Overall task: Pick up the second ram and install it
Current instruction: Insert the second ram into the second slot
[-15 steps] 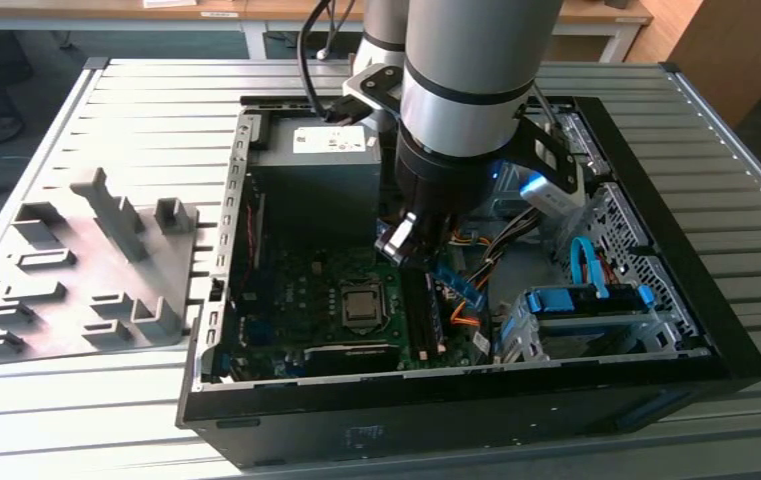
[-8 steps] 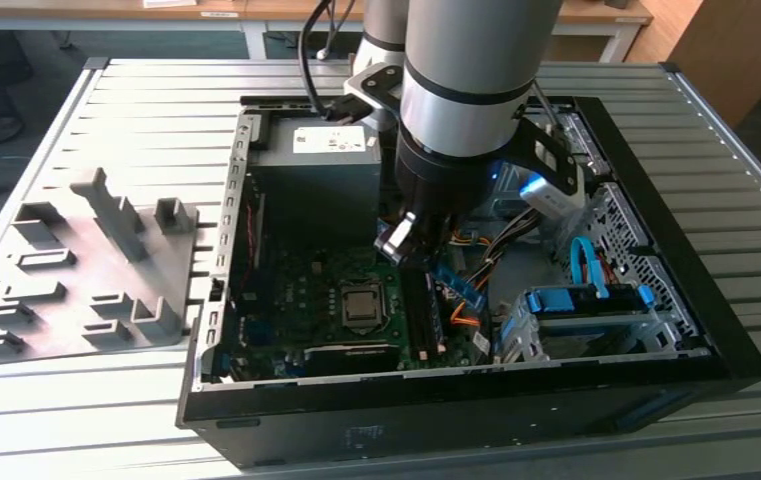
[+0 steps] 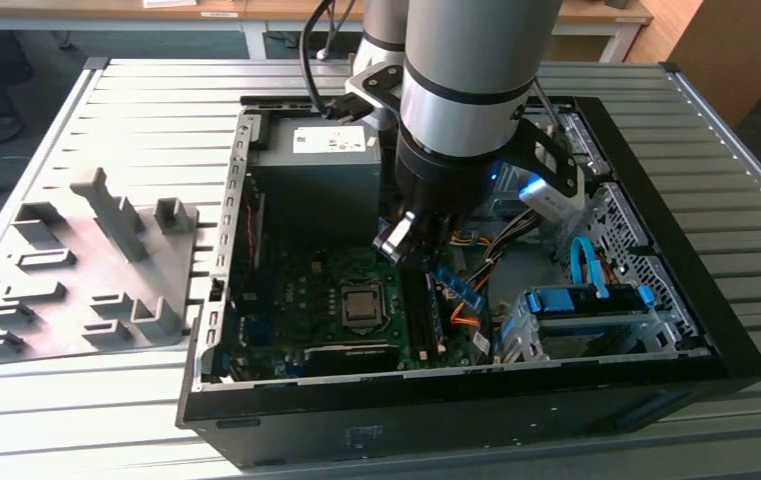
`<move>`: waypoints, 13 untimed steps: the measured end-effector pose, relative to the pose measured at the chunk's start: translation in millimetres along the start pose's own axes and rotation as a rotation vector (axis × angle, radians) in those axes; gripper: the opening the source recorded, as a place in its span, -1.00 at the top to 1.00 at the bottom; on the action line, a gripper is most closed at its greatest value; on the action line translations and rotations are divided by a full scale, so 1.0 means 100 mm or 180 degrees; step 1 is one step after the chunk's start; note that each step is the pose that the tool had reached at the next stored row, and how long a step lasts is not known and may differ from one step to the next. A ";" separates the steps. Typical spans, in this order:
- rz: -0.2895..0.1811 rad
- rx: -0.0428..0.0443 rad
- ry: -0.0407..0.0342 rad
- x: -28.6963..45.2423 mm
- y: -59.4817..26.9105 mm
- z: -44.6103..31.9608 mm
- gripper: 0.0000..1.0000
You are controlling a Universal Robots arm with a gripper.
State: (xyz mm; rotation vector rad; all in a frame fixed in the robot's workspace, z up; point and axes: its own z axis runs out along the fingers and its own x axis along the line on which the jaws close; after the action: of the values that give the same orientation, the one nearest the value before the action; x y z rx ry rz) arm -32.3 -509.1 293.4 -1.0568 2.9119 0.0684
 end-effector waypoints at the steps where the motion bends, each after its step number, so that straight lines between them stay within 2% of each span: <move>1: 0.0007 0.0000 0.0000 0.000 0.000 0.000 0.73; 13: 0.0090 0.0006 -0.0001 0.000 0.000 0.000 0.73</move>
State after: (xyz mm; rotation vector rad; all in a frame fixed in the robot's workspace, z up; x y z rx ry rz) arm -32.3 -509.1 293.4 -1.0155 2.9261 0.0666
